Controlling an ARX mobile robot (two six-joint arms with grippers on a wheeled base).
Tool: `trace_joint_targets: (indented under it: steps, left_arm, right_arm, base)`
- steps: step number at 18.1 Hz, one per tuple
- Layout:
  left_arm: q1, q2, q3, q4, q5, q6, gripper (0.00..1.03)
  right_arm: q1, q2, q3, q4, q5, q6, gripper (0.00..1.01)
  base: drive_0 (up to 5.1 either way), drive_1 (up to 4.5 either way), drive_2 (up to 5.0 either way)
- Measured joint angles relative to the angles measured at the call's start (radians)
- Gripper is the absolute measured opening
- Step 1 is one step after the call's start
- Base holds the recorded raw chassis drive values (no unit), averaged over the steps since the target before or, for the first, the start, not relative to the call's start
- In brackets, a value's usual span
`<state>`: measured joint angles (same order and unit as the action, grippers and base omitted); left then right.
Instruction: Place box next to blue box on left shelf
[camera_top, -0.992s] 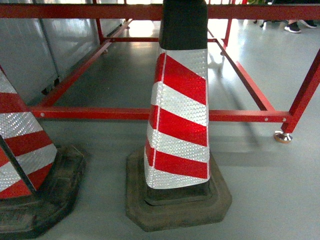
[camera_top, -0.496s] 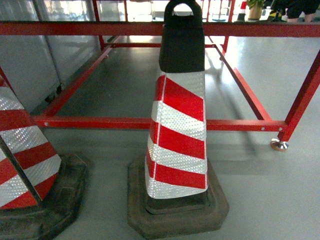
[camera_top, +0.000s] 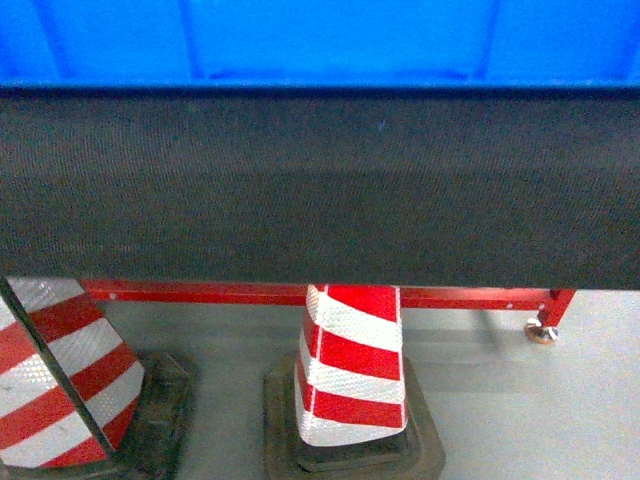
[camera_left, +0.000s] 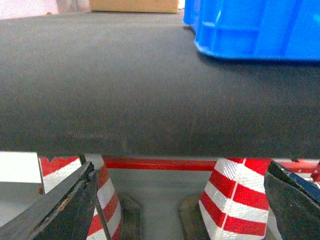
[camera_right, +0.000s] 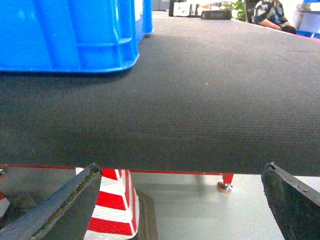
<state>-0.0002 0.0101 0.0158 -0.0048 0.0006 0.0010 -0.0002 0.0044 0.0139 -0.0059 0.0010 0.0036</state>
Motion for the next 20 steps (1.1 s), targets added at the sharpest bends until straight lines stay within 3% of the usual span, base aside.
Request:
trace_joint_targets:
  steps: [20]
  left_arm:
    - [0.000, 0.000, 0.000, 0.004, 0.001, 0.000, 0.98]
  right_arm:
    - [0.000, 0.000, 0.000, 0.002, -0.002, -0.002, 0.98]
  base:
    - [0.0, 0.00, 0.0]
